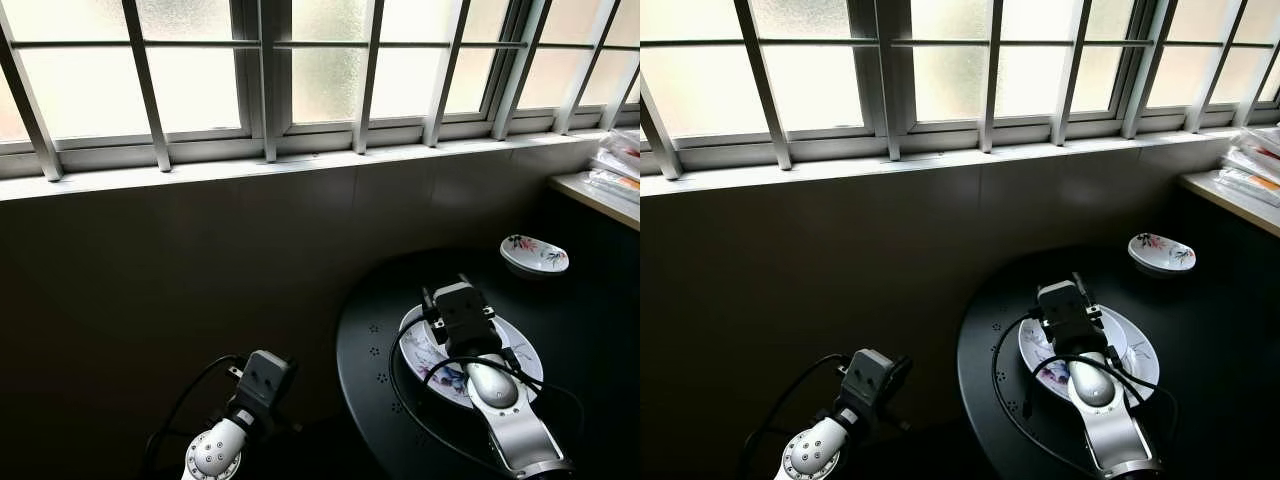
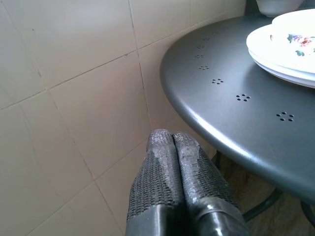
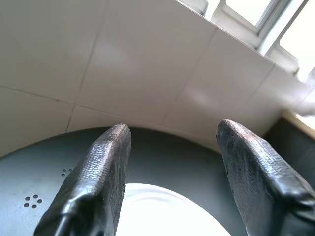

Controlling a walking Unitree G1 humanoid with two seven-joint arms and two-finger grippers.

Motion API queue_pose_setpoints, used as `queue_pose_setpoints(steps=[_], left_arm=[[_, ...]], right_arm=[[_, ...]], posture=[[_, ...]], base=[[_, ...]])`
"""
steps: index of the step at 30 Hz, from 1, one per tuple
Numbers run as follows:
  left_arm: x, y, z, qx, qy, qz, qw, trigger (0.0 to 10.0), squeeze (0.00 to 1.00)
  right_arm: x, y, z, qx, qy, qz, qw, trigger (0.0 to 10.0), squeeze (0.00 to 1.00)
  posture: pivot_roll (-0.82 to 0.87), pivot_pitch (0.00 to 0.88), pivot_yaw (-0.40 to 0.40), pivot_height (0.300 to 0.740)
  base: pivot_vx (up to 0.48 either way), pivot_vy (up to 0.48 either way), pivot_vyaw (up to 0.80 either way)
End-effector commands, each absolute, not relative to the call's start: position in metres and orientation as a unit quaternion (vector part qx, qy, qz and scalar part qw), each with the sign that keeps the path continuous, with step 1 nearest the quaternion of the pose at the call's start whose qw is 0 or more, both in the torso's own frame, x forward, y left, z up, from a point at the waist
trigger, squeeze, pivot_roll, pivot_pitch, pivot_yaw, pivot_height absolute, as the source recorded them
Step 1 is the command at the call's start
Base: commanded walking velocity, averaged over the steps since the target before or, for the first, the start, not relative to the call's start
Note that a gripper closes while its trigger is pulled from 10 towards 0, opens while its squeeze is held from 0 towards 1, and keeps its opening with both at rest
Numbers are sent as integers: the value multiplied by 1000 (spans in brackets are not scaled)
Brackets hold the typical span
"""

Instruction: Kitchen organization

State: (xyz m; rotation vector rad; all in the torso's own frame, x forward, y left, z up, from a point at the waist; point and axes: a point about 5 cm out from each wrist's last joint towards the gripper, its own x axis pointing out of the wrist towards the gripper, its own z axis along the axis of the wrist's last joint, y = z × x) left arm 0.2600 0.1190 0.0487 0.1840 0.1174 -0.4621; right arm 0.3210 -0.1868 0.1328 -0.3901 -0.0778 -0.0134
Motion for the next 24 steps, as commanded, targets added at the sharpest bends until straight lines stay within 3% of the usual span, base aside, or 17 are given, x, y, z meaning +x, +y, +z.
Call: queue_pose_setpoints(steps=[1,7,12,24], left_arm=[[260,118,49,88,58,-230,967,10000,0],[261,118,49,86,59,-231,967,10000,0],[261,118,49,83,60,-232,967,10000,0],[264,117,49,78,61,-233,967,10000,0]], right_arm=[[327,-206,138,-165,-9,-24,986,10000,0],[337,-234,153,-223,47,-29,973,10000,0],[336,-233,152,-186,107,37,976,10000,0],[339,-249,155,-161,165,105,967,10000,0]], posture=[[28,0,-33,740],[23,0,-32,740],[18,0,-30,740],[14,0,-28,740]], base=[[0,0,0],[0,0,0],[0,0,0],[0,0,0]])
